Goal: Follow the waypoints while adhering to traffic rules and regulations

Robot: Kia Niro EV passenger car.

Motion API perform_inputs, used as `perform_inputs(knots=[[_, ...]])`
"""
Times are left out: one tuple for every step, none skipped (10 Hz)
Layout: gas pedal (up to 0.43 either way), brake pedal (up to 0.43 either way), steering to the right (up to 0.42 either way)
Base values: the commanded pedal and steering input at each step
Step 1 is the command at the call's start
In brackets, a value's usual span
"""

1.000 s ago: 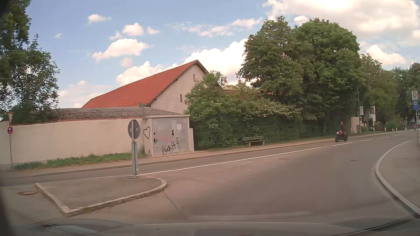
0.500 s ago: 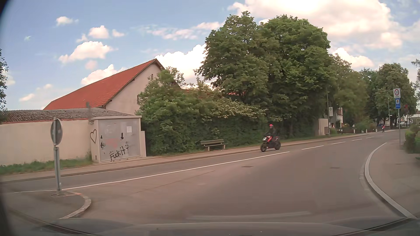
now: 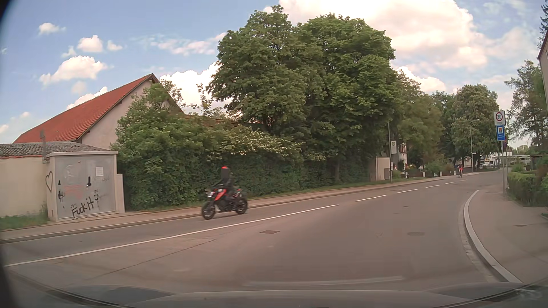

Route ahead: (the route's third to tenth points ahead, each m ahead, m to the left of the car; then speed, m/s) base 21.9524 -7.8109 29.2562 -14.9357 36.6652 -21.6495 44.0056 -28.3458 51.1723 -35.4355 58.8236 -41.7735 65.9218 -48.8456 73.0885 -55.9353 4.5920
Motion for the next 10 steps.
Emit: perform_inputs(knots=[[0.000, 0.024, 0.225], [0.000, 0.018, 0.220], [0.047, 0.024, 0.221], [0.079, 0.024, 0.221], [0.138, 0.024, 0.221], [0.169, 0.024, 0.216], [0.177, 0.024, 0.207], [0.189, 0.024, 0.188], [0.197, 0.018, 0.162], [0.209, 0.024, 0.136]])
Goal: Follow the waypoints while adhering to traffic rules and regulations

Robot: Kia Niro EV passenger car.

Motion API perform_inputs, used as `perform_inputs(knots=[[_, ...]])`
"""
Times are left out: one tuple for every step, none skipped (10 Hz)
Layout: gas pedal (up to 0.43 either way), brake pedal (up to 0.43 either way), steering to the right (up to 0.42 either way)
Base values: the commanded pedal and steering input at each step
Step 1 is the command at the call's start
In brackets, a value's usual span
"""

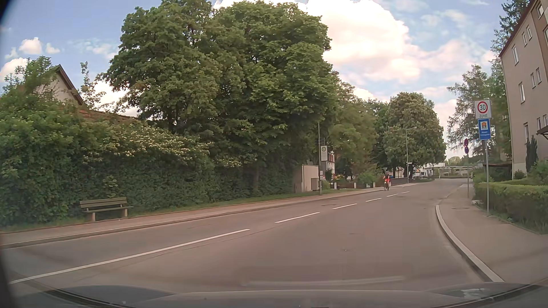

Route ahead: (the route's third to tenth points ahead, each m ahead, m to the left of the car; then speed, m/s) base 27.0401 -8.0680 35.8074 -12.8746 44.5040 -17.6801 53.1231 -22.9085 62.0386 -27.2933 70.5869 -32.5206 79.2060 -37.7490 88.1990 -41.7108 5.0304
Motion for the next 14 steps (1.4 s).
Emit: perform_inputs(knots=[[0.220, 0.024, 0.123], [0.209, 0.018, 0.119], [0.177, 0.018, 0.123], [0.098, 0.024, 0.128], [0.000, 0.018, 0.133], [0.000, 0.024, 0.138], [0.000, 0.024, 0.142], [0.000, 0.018, 0.142], [0.000, 0.024, 0.142], [0.000, 0.024, 0.142], [0.000, 0.024, 0.142], [0.000, 0.024, 0.142], [0.000, 0.024, 0.141], [0.000, 0.024, 0.139]])
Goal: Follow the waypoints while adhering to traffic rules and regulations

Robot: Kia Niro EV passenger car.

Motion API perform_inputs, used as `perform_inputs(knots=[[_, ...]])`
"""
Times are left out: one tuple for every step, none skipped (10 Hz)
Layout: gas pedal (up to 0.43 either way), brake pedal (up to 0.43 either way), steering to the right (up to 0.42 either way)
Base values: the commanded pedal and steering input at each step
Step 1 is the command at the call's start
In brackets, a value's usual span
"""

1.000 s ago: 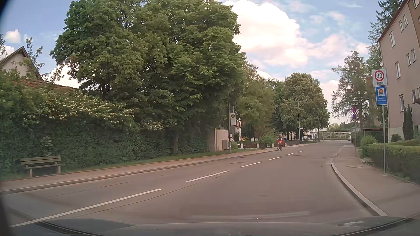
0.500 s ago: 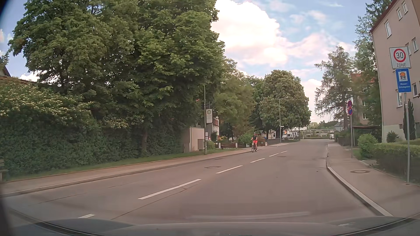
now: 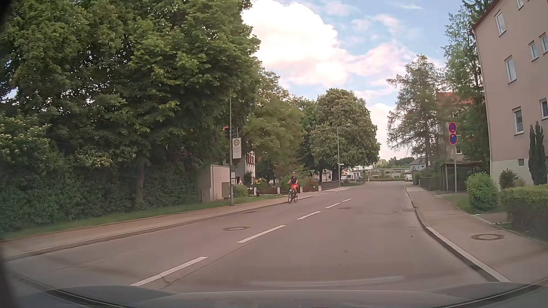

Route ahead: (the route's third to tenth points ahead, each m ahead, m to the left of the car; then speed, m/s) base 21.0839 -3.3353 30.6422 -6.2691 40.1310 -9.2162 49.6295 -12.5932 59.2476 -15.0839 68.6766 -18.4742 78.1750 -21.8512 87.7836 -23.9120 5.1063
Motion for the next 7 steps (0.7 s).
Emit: perform_inputs(knots=[[0.000, 0.024, 0.136], [0.000, 0.024, 0.133], [0.000, 0.024, 0.129], [0.000, 0.024, 0.127], [0.000, 0.024, 0.127], [0.000, 0.018, 0.126], [0.000, 0.018, 0.123]])
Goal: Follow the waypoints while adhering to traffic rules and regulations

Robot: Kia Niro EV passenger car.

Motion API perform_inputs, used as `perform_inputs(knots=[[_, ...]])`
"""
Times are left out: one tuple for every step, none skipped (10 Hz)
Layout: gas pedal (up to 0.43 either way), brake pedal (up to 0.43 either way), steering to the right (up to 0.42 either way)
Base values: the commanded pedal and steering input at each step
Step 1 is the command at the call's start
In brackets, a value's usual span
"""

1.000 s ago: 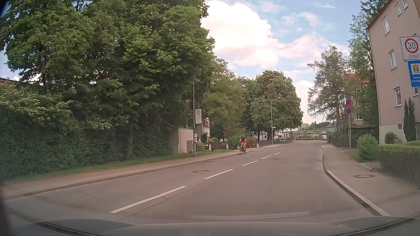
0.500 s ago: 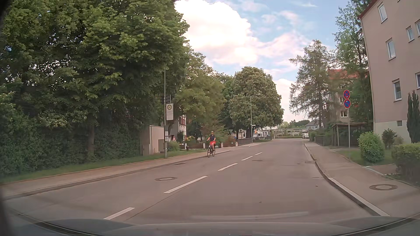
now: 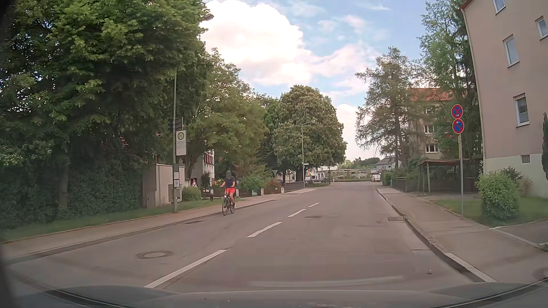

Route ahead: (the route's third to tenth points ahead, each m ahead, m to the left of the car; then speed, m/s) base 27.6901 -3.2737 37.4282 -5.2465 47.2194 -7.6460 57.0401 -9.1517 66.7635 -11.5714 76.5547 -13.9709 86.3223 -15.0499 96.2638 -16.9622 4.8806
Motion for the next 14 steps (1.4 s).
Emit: perform_inputs(knots=[[0.067, 0.024, 0.122], [0.098, 0.024, 0.121], [0.138, 0.024, 0.120], [0.150, 0.024, 0.117], [0.169, 0.024, 0.111], [0.197, 0.018, 0.106], [0.220, 0.018, 0.104], [0.220, 0.024, 0.102], [0.220, 0.024, 0.101], [0.220, 0.018, 0.097], [0.220, 0.024, 0.084], [0.220, 0.024, 0.066], [0.228, 0.018, 0.058], [0.228, 0.024, 0.051]])
